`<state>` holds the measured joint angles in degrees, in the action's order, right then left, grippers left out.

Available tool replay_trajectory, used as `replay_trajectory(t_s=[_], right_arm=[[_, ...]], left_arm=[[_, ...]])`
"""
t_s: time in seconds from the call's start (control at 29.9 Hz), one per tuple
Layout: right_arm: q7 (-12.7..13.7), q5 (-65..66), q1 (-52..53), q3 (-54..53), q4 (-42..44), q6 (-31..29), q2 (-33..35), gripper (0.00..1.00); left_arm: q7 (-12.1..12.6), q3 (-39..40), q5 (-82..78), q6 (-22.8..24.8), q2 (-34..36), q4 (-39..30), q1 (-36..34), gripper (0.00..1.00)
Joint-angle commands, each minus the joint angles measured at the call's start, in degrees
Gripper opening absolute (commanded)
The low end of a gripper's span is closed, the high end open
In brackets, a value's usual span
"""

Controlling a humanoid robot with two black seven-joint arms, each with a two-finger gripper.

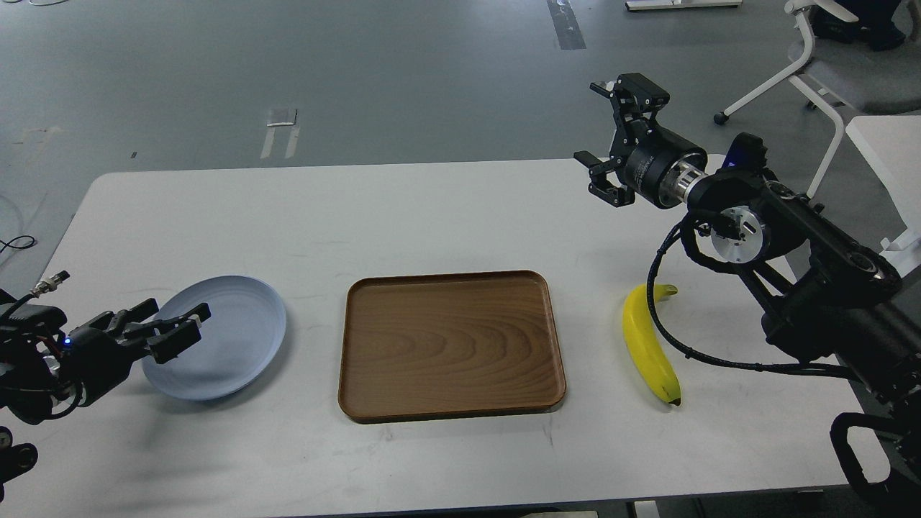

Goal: Place banana on plate with both arms
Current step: 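Grip the plate rim with the left gripper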

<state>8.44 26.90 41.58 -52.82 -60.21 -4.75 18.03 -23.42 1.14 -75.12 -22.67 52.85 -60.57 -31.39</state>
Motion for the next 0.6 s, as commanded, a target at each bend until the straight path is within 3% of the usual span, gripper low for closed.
replay_trajectory(t_s=[0.0,0.33,0.57], right_arm=[[0.0,0.0,0.0,0.0,0.1,0.0,0.0,1.0],[0.0,0.0,-0.2,0.1,0.3,0.0,-0.2,1.0],[0.0,0.0,-0.2,0.1,0.4,0.0,-0.3,1.0]], left_arm=[[0.0,0.0,0.2,-1.3,-1.4,3.5,0.9,0.98],[-0.4,0.0,0.3,-1.6,-3.8,8.4,2.6,0.97],[-0.7,-0.1,0.3,-1.6,-5.4,10.7,3.3,0.77]])
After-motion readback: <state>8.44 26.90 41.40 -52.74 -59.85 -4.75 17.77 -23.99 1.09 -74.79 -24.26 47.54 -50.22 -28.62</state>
